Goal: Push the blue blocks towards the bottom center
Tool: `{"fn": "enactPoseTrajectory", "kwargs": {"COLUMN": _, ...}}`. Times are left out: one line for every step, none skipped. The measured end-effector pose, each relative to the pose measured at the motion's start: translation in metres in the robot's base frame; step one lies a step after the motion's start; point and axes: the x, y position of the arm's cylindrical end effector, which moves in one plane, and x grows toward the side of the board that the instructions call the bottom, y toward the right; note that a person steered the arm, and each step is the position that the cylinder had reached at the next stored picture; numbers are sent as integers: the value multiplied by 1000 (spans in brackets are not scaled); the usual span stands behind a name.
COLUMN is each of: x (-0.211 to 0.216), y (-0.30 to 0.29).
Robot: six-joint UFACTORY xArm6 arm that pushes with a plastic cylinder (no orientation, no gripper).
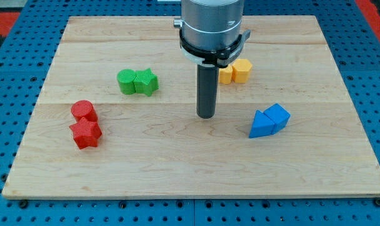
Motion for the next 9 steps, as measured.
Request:
{"fn": "enactPoseTrajectory", "kwargs": {"x": -1, "y": 5}}
{"fn": "enactPoseTrajectory", "kwargs": {"x": -1, "y": 5}}
{"fn": "enactPoseTrajectory", "kwargs": {"x": -1, "y": 8}}
{"fn": "enactPoseTrajectory", "kwargs": {"x": -18, "y": 35}}
{"fn": "enactPoseTrajectory", "kwargs": {"x": -35, "y": 118}}
{"fn": "enactPoseTrajectory", "kwargs": {"x": -34, "y": 168}}
{"fn": "enactPoseTrajectory", "kwargs": {"x": 4, "y": 161}}
{"fn": "enactPoseTrajectory", "kwargs": {"x": 23, "y": 129}}
{"fn": "enactPoseTrajectory", "kwargs": {"x": 23, "y": 60}}
